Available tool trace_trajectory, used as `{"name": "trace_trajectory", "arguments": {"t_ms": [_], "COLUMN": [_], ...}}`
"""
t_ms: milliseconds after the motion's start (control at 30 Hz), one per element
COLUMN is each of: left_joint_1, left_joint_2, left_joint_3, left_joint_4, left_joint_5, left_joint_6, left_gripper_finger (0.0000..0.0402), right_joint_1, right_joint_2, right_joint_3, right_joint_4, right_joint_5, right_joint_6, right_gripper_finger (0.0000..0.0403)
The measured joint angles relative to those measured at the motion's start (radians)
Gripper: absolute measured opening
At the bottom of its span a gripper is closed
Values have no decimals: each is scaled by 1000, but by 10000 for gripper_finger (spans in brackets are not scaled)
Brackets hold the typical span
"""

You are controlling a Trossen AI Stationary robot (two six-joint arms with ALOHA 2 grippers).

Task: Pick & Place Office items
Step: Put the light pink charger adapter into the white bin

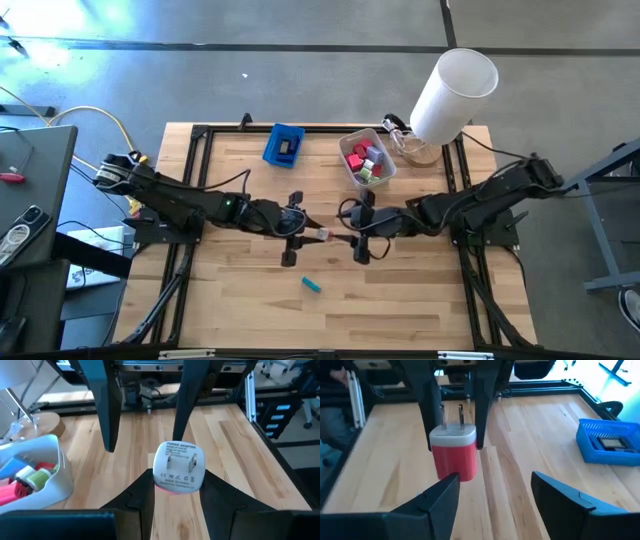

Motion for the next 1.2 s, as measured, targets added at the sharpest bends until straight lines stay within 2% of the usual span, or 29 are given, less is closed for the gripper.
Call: {"name": "trace_trajectory", "arguments": {"t_ms": [267,600,900,1200], "left_joint_1": [0,0,2,2], "left_joint_2": [2,0,0,0], "left_joint_3": [-2,-1,0,0], "left_joint_4": [-7,-2,-4,-4], "left_joint_5": [-13,-32,-44,-44], "left_joint_6": [4,19,23,23], "left_gripper_finger": [112,112,111,111], "right_joint_1": [-9,-10,-8,-15], "right_joint_2": [80,91,91,95], "right_joint_3": [0,-1,1,1], "right_joint_4": [75,102,147,170], "right_joint_5": [2,-5,-142,-134], "right_joint_6": [-97,-101,-87,-92], "right_gripper_finger": [235,235,235,235]}}
